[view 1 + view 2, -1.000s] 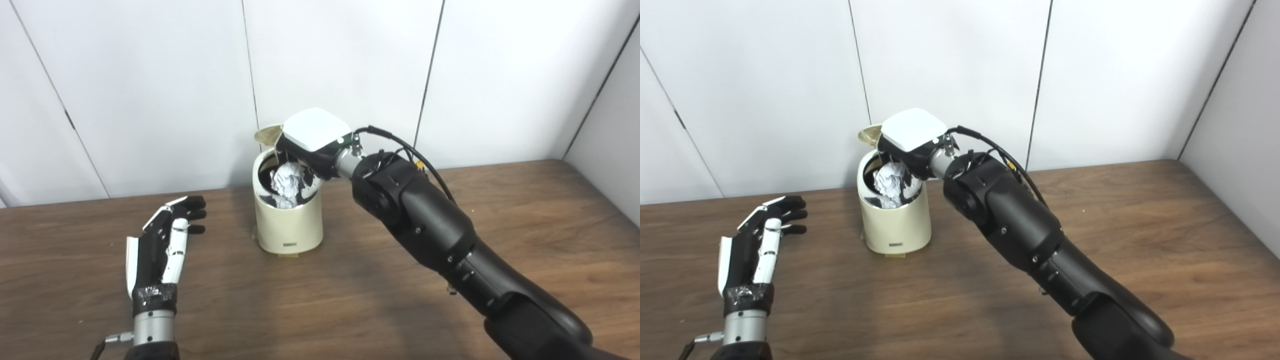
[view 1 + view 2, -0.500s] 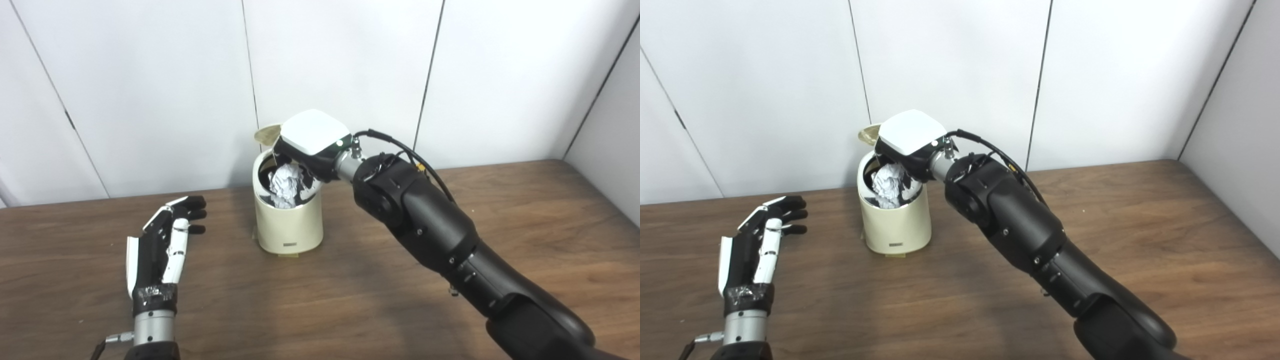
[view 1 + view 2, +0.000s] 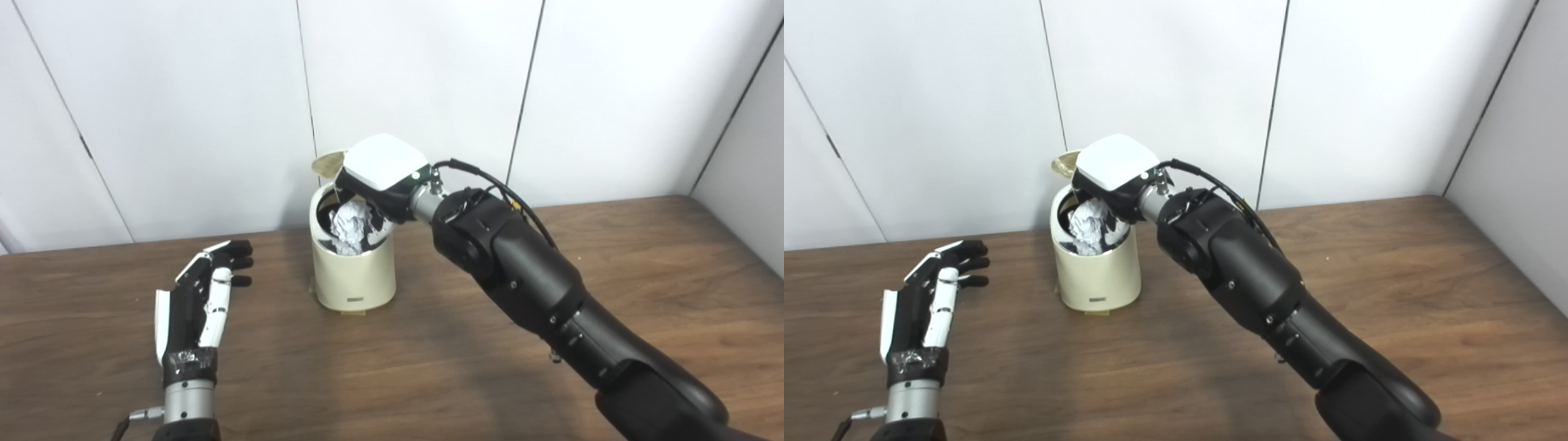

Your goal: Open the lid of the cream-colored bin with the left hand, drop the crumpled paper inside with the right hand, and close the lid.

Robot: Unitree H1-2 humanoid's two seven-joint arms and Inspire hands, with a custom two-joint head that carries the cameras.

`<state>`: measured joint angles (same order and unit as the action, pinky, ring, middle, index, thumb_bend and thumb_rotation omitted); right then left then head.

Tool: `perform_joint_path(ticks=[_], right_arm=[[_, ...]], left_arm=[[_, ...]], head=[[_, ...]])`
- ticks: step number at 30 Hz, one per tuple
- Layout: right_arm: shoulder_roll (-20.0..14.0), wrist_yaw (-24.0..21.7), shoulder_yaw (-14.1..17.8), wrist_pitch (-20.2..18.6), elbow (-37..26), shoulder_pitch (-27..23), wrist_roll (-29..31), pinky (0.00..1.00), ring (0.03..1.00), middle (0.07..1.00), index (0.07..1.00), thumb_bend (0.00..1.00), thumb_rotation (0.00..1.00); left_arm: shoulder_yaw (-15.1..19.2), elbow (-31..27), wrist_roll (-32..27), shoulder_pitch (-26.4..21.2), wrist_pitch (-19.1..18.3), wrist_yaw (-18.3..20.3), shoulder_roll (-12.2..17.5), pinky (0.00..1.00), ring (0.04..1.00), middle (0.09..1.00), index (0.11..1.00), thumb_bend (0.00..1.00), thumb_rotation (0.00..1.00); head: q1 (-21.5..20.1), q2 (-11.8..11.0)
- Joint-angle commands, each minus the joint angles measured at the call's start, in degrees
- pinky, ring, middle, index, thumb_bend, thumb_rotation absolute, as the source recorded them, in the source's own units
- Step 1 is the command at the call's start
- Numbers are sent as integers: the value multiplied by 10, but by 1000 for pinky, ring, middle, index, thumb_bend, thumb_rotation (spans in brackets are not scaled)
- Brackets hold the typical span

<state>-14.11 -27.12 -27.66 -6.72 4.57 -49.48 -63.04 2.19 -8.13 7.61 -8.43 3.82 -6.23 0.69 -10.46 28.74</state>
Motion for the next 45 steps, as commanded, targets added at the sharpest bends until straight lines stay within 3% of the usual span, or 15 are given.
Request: perform_joint_path(ticks=[1,4,5,6,9,15,21,34,37,38,39,41,43,45], right_arm=[[-6,10,3,-3,-4,-17,-10,464,584,674,486,525,135],[-5,4,2,-7,-7,-17,-17,466,588,679,488,525,137],[-5,2,2,-9,-8,-17,-19,464,587,677,521,758,112],[-4,-1,2,-12,-9,-17,-23,461,587,676,545,901,98],[-3,-17,0,-23,-13,-18,-37,471,606,698,647,985,113],[-3,-36,-5,-34,-13,-22,-64,471,628,765,853,1000,161],[0,-43,-3,-37,-13,-22,-74,454,612,771,911,1000,182],[2,-44,0,-38,-13,-22,-76,444,610,775,907,1000,184],[1,-38,3,-32,-16,-20,-67,446,615,772,884,1000,182],[-1,-24,4,-22,-17,-18,-61,440,594,719,788,1000,160],[-2,-15,5,-16,-17,-17,-56,422,553,653,690,983,117],[-4,30,8,6,-10,-11,-44,372,474,568,567,759,52],[-1,62,14,15,-2,-7,-34,326,428,540,497,567,10],[3,82,20,15,4,-6,-27,298,415,555,480,525,2]], left_arm=[[-2,-7,7,-14,19,-2,2,603,692,706,697,353,776],[-2,-7,9,-15,18,-3,1,598,689,704,696,348,777],[-2,-7,9,-15,17,-4,2,597,687,703,695,340,779],[-2,-7,9,-15,18,-4,2,597,687,702,695,336,779],[-1,-5,8,-15,20,-4,2,596,686,702,693,341,776],[-2,-4,6,-15,21,-4,1,601,690,703,693,329,770],[-2,-3,8,-16,22,-3,2,592,687,702,691,343,774],[-3,-2,8,-16,18,-3,1,597,690,705,694,335,769],[-2,-1,8,-16,19,-3,2,597,690,705,694,336,766],[-2,0,9,-17,20,-3,3,597,690,704,695,336,766],[-2,1,9,-17,20,-3,3,597,690,704,694,336,768],[-2,3,9,-18,22,-5,3,596,690,703,692,338,769],[-1,5,9,-18,25,-5,4,596,690,703,691,339,770],[-1,7,7,-19,27,-5,4,592,686,703,694,346,778]], head=[[0,0],[-1,0],[-1,-1],[-1,-1],[-1,-1],[-1,0],[-2,0],[-2,-1],[-2,0],[-2,0],[-2,-1],[-2,-1],[-2,-2],[-3,-2]])
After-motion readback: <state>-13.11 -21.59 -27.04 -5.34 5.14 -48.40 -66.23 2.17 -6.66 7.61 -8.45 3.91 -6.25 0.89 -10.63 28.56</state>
